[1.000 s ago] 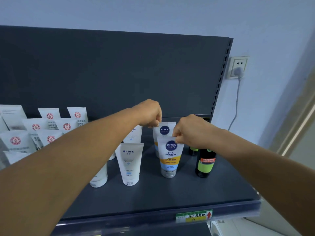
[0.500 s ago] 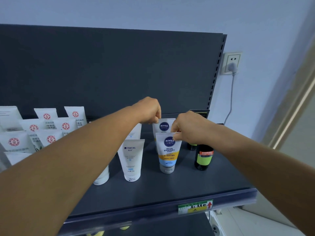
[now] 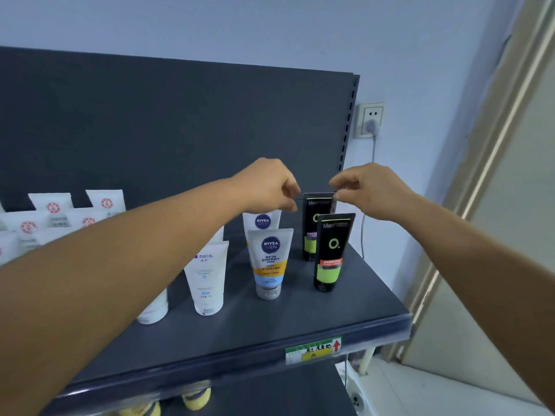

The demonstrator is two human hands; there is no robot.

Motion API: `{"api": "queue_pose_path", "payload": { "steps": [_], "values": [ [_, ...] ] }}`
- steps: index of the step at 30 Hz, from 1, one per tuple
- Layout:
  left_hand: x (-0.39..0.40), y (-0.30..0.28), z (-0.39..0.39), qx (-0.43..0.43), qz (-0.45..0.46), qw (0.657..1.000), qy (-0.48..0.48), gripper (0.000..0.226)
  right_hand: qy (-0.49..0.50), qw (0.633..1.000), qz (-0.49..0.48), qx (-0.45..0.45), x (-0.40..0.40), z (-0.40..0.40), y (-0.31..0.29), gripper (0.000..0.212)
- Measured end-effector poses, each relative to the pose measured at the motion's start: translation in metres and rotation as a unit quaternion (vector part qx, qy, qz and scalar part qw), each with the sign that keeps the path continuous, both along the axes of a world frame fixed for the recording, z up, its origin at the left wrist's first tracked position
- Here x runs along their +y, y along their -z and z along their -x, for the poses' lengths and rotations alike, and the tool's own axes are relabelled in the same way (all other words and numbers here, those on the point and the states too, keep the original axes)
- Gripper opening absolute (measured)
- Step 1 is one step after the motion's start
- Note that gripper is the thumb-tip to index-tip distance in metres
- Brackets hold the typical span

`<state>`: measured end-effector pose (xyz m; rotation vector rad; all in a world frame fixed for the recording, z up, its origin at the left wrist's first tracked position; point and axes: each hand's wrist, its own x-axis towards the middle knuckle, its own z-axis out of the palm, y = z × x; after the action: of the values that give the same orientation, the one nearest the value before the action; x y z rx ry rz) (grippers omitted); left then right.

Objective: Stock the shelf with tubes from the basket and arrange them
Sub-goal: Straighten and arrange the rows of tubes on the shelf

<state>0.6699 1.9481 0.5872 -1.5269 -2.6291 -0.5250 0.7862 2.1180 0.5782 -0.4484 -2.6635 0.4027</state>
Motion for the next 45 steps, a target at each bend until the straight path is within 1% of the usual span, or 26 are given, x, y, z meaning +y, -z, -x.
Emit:
{"api": "queue_pose_path", "payload": {
  "steps": [4,7,11,13,15,18,21,29,34,40,45],
  "values": [
    [0.014,0.007,-0.023,-0.013,0.007,1.0,-0.004,0.036,-0.002,0.999,0.045,0.015,0.038,0.004,0.013,0.035],
    [0.028,0.014,-0.03,-0.016,0.019,0.999,-0.031,0.036,-0.021,0.995,0.098,0.01,0.062,0.015,0.026,0.039],
    [0.048,0.026,-0.034,-0.034,0.005,0.996,-0.076,0.039,-0.06,0.986,0.156,-0.003,0.08,0.031,0.042,0.043],
    [0.056,0.03,-0.037,-0.042,-0.001,0.995,-0.093,0.035,-0.07,0.983,0.169,-0.006,0.086,0.038,0.049,0.043],
    [0.062,0.033,-0.04,-0.035,0.001,0.994,-0.107,0.025,-0.073,0.981,0.18,-0.006,0.09,0.044,0.054,0.039],
    [0.068,0.038,-0.043,-0.014,0.004,0.992,-0.127,0.013,-0.077,0.982,0.17,0.003,0.093,0.052,0.057,0.024],
    [0.07,0.039,-0.045,-0.003,0.002,0.99,-0.142,0.012,-0.072,0.986,0.151,-0.001,0.092,0.057,0.061,0.013],
    [0.071,0.038,-0.048,0.002,-0.001,0.989,-0.147,0.013,-0.072,0.983,0.169,-0.01,0.09,0.063,0.066,0.016],
    [0.072,0.038,-0.048,0.003,0.003,0.988,-0.153,0.015,-0.077,0.983,0.167,0.001,0.087,0.063,0.066,0.017],
    [0.07,0.037,-0.053,-0.01,-0.001,0.988,-0.155,0.017,-0.075,0.981,0.178,-0.01,0.087,0.056,0.064,0.017],
    [0.06,0.037,-0.058,0.004,0.001,0.987,-0.162,0.02,-0.066,0.973,0.222,0.015,0.088,0.035,0.06,0.036]
  ]
}}
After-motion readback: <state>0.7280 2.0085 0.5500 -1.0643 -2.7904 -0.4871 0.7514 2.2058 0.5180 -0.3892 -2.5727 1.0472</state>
